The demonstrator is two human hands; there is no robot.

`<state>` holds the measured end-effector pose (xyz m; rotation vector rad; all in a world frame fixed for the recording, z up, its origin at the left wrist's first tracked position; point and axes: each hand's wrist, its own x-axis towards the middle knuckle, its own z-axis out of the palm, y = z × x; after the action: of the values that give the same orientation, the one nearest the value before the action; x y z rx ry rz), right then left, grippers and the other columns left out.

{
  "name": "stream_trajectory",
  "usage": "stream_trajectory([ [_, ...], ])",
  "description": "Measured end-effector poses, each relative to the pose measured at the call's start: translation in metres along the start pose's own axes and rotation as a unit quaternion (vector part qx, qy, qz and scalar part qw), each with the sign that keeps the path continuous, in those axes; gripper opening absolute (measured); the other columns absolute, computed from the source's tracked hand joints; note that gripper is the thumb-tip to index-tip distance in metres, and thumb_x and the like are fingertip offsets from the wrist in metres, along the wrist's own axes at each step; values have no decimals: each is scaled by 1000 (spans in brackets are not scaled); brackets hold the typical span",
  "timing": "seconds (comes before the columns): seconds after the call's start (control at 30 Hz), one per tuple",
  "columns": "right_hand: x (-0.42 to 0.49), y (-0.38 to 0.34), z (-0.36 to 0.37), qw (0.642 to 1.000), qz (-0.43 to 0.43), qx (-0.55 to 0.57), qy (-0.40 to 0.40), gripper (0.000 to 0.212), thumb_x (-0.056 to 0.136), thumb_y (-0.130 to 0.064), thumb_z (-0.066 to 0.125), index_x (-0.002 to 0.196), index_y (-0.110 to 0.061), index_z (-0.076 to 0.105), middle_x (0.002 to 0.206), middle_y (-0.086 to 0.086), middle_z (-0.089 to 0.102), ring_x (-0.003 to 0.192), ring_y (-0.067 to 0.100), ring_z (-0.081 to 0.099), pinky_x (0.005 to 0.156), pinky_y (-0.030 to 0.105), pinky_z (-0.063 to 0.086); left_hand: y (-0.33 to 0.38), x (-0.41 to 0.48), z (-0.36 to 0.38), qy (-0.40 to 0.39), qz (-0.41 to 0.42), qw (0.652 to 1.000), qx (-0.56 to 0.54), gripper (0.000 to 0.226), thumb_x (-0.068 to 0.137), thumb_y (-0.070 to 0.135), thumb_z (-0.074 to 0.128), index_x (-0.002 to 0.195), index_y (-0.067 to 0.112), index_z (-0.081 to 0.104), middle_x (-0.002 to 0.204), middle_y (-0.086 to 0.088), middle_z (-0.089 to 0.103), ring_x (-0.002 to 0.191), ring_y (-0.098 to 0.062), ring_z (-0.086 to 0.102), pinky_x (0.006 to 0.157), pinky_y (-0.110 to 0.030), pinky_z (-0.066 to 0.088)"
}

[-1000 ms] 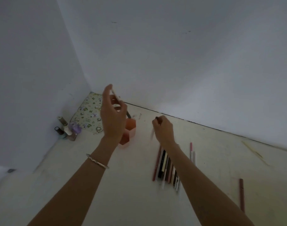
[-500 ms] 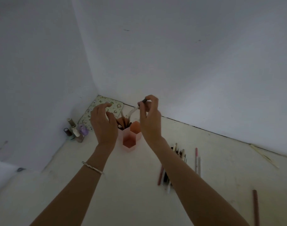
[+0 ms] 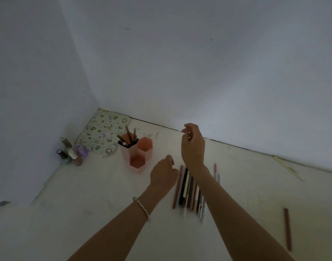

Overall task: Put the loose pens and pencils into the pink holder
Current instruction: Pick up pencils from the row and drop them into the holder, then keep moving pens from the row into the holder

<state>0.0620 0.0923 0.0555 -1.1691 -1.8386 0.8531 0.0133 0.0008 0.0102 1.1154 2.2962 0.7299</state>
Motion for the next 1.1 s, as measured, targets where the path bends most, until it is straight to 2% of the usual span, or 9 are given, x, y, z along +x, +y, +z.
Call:
stream_trajectory([
  [0.07,0,13,-17,1000,25,-2,5,30,91,-1,44,111,-18,58,93,-6,66,64,10,54,64,27,46,-1,-8,27,-78,-55,994,48,15,89,16,53,103,17,51,102,-2,63,90,-19,61,74,-28,48],
  [0.17,-4,28,-37,999,36,-8,3,26,93,-2,44,106,-17,60,89,-5,67,57,11,48,59,30,45,-3,-15,49,-94,-58,988,105,23,95,18,51,117,13,48,117,-7,60,107,-24,61,87,-33,48],
  [0.53,-18,41,-47,996,62,-37,-45,22,94,-2,46,108,-9,62,92,2,68,63,13,53,63,27,47,8,-7,55,-62,-96,973,200,24,100,20,50,122,12,51,123,-5,58,110,-19,60,90,-28,49],
  [0.63,-14,50,-46,985,79,-126,-82,21,94,-7,49,109,-10,64,96,2,66,76,14,56,71,26,46,7,0,38,-37,-86,982,163,19,98,20,50,116,12,51,115,-5,61,103,-20,63,80,-28,49],
  [0.7,-12,59,-44,962,94,-220,-130,19,91,-12,53,103,-6,67,99,6,64,88,18,58,73,27,44,10,5,22,0,-66,991,117,15,95,22,55,107,14,51,103,-3,65,89,-19,65,67,-27,46],
  [0.77,-14,66,-37,932,102,-291,-190,19,89,-14,56,90,0,68,94,11,63,92,24,60,75,31,49,13,9,7,42,-47,997,50,20,92,21,61,107,16,50,94,-1,67,77,-15,64,63,-26,50],
  [0.87,-24,69,-16,905,95,-331,-251,26,88,-20,55,66,-6,56,76,10,55,82,25,59,71,33,50,15,12,-11,104,-21,993,-44,42,89,14,65,128,16,48,87,2,67,74,-14,65,70,-31,59],
  [0.97,-36,68,6,882,60,-392,-255,29,92,-32,54,74,-10,60,84,9,59,88,25,57,76,34,48,12,13,-22,131,9,987,-93,66,89,9,65,146,19,34,89,0,65,76,-15,66,71,-34,60],
  [1.1,-48,68,29,876,33,-423,-228,20,93,-22,51,74,-14,53,90,6,64,91,22,55,75,32,39,7,10,-29,117,25,983,-142,97,86,4,65,154,37,5,93,1,59,74,-16,66,61,-34,60],
])
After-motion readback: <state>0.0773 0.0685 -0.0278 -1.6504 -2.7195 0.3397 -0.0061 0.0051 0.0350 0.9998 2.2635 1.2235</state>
